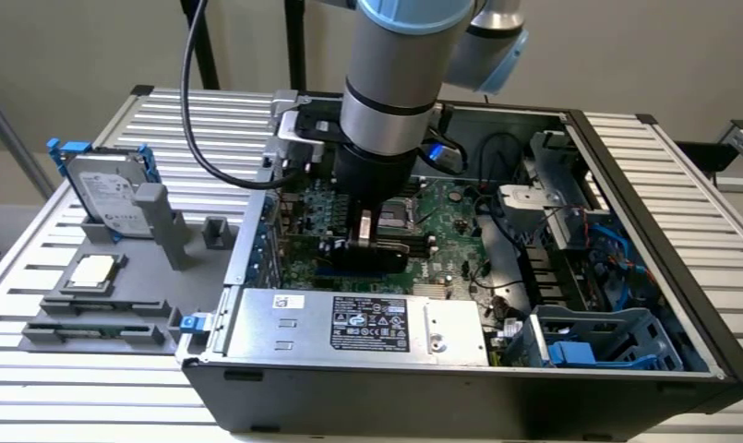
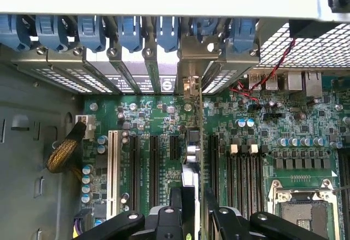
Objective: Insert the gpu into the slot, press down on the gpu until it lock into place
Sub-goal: 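Insert the gpu into the slot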
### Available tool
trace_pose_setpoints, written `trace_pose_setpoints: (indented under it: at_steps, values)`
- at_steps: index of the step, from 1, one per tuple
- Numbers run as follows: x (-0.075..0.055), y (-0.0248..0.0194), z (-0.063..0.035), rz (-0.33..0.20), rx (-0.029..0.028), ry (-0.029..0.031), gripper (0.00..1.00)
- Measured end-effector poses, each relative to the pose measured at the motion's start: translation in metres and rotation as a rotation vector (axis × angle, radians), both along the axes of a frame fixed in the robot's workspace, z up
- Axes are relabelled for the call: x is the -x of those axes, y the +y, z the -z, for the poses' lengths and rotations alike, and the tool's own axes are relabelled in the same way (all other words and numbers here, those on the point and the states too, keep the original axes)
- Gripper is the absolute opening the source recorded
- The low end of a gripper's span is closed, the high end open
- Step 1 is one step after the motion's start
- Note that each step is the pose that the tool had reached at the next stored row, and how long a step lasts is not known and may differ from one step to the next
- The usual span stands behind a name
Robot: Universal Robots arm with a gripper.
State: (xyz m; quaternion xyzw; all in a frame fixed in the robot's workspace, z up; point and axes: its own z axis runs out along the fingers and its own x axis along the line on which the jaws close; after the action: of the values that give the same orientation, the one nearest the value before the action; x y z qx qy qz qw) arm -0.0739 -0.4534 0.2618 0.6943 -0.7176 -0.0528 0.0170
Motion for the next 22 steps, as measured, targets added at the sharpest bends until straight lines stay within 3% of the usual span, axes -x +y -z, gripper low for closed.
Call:
trace_pose_setpoints:
  at_steps: [6,22]
  values:
    - [-0.0018,0.0001,0.0003,0.000,-0.0002,0.0037,0.26]
    - [-0.0009,0.0015,0.0014,-0.002,-0.0005,0.0036,0.26]
